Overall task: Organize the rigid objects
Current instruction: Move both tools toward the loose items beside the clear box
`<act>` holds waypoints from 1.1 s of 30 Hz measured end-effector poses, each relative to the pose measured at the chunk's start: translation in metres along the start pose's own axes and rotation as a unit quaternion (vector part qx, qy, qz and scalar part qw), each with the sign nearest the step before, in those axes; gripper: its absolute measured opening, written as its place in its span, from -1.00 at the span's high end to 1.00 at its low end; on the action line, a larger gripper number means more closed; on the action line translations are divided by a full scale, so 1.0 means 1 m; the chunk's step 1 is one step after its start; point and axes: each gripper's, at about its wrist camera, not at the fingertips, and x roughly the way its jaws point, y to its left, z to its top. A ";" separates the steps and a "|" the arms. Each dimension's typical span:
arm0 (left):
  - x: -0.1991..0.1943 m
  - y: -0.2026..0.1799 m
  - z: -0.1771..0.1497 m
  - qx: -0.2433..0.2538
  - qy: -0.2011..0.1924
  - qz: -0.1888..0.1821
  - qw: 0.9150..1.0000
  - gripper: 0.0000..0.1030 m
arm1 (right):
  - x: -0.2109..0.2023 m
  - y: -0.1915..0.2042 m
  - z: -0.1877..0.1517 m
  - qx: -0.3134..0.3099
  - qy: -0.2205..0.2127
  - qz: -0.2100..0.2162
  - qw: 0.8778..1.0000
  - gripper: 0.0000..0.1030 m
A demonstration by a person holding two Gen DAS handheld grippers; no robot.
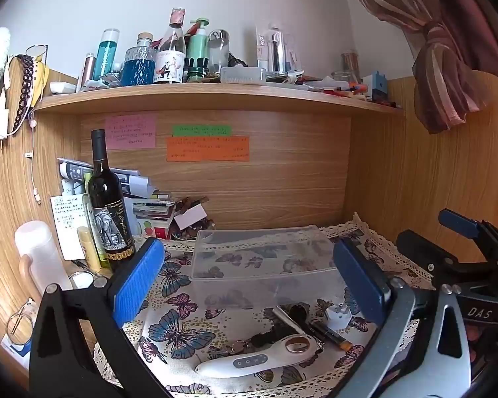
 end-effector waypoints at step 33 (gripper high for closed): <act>-0.001 -0.002 0.000 -0.003 0.001 0.001 1.000 -1.00 | -0.005 0.000 0.001 0.012 -0.007 0.005 1.000 -1.00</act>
